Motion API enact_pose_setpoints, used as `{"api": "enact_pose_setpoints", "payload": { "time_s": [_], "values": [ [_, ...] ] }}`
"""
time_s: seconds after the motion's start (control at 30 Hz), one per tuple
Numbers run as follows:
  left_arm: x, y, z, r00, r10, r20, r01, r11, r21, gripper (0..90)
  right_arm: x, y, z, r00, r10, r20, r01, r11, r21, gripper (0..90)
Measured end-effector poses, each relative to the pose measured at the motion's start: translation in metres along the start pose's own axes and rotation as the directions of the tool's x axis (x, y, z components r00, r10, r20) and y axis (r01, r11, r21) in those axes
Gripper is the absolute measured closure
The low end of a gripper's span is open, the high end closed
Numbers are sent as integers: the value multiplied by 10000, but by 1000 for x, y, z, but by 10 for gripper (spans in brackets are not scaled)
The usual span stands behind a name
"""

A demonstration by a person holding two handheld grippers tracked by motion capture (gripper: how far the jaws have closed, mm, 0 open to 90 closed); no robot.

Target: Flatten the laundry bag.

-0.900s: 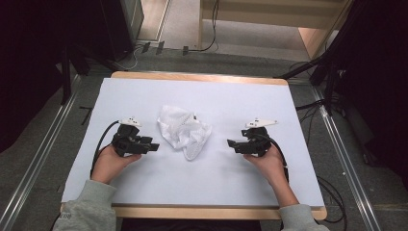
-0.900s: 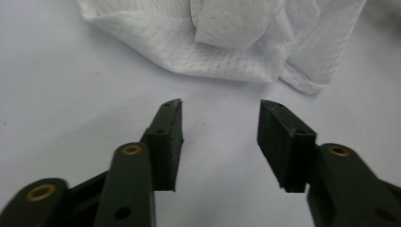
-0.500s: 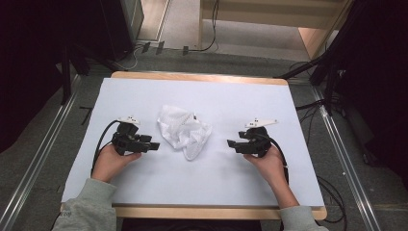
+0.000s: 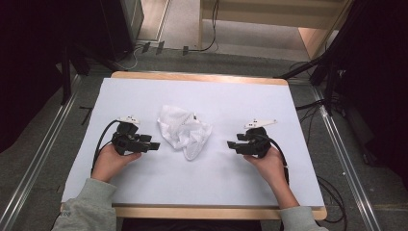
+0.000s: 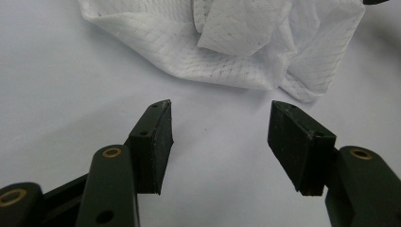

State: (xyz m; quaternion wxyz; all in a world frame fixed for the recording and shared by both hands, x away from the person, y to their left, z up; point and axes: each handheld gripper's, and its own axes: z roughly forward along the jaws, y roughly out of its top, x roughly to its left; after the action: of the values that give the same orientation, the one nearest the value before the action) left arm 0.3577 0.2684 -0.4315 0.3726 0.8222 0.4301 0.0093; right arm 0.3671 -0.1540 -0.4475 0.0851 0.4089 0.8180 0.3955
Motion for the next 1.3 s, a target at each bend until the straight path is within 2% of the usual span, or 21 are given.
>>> {"api": "enact_pose_setpoints", "payload": {
  "time_s": [0.67,0.83,1.0,1.3],
  "values": [
    [0,0,-2,10000,-19,65,19,10000,10,412,4,3,1,9996,2,-277,1,9999,113,496],
    [-1,-1,-4,10000,-14,61,14,10000,-15,403,6,12,-2,9992,23,-404,-28,9999,-130,514],
    [-2,-4,-7,9999,-113,76,114,9999,-91,398,11,20,1,9988,-68,-481,63,9999,-110,526],
    [-6,-8,-13,10000,-83,-44,83,9999,-77,369,17,34,3,9974,-421,-583,413,9990,-157,535]
  ]
}}
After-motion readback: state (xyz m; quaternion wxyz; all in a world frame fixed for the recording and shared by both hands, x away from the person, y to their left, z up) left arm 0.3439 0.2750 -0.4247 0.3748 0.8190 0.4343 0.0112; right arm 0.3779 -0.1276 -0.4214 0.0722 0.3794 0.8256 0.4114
